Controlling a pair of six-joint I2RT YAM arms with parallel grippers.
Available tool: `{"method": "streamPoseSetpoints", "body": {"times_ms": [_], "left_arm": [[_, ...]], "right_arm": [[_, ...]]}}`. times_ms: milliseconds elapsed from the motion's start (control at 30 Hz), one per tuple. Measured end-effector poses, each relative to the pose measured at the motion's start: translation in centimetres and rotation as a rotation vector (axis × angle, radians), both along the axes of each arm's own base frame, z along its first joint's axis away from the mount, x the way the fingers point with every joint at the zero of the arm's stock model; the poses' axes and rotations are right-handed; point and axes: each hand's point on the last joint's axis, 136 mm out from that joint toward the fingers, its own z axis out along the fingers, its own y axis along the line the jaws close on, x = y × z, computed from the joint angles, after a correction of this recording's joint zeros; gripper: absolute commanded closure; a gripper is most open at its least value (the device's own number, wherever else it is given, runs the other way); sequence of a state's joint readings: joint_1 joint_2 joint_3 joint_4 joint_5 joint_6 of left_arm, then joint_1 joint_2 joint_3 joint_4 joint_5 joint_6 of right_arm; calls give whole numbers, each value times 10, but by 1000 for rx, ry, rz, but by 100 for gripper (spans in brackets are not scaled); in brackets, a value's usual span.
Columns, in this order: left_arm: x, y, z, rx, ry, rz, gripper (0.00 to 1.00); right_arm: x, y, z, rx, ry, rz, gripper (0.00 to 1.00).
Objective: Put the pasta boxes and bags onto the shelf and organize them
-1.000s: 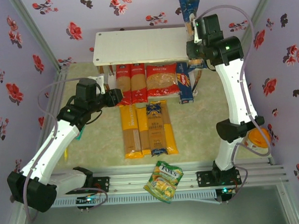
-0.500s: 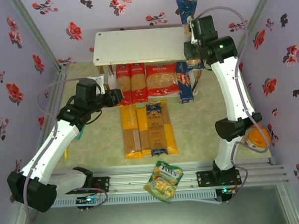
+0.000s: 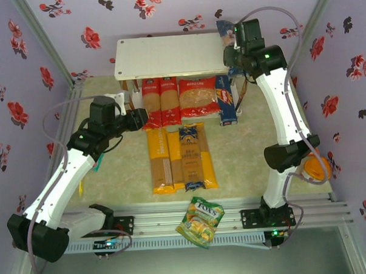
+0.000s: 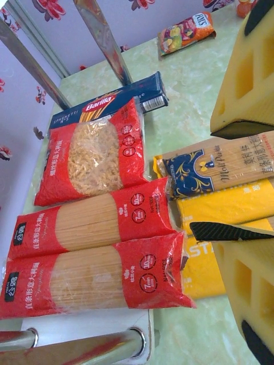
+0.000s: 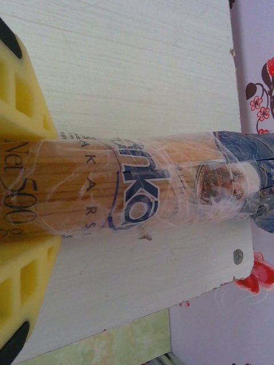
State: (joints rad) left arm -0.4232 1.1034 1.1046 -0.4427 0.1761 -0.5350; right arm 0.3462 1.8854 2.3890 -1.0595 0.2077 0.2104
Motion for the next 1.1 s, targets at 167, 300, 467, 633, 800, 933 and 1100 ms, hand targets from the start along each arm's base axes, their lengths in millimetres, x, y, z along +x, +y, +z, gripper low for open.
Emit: {"method": "streamPoseSetpoints", "body": {"times_ms": [167, 300, 467, 633, 800, 933, 1100], "left_arm": [[0, 0, 0, 0, 0, 0, 51], [-1, -1, 0, -4, 3, -6, 47], [-6, 1, -10, 0, 17, -11, 46], [-14, 1, -21, 14, 29, -28, 48], [-27, -9, -42, 50, 61, -68, 49], [-41, -19, -60, 108, 92, -98, 50], [-51, -15, -98, 177, 164, -65, 51]], "right_arm": [[3, 0, 0, -1, -10, -6, 48], [6, -1, 4, 3, -30, -16, 31], [12, 0, 5, 10, -51, -21, 16], [21, 3, 4, 25, -83, -23, 13], [17, 2, 20, 56, -161, -18, 13], [-8, -7, 70, 98, -307, -11, 14], [-86, -18, 136, 139, -477, 42, 17]]}}
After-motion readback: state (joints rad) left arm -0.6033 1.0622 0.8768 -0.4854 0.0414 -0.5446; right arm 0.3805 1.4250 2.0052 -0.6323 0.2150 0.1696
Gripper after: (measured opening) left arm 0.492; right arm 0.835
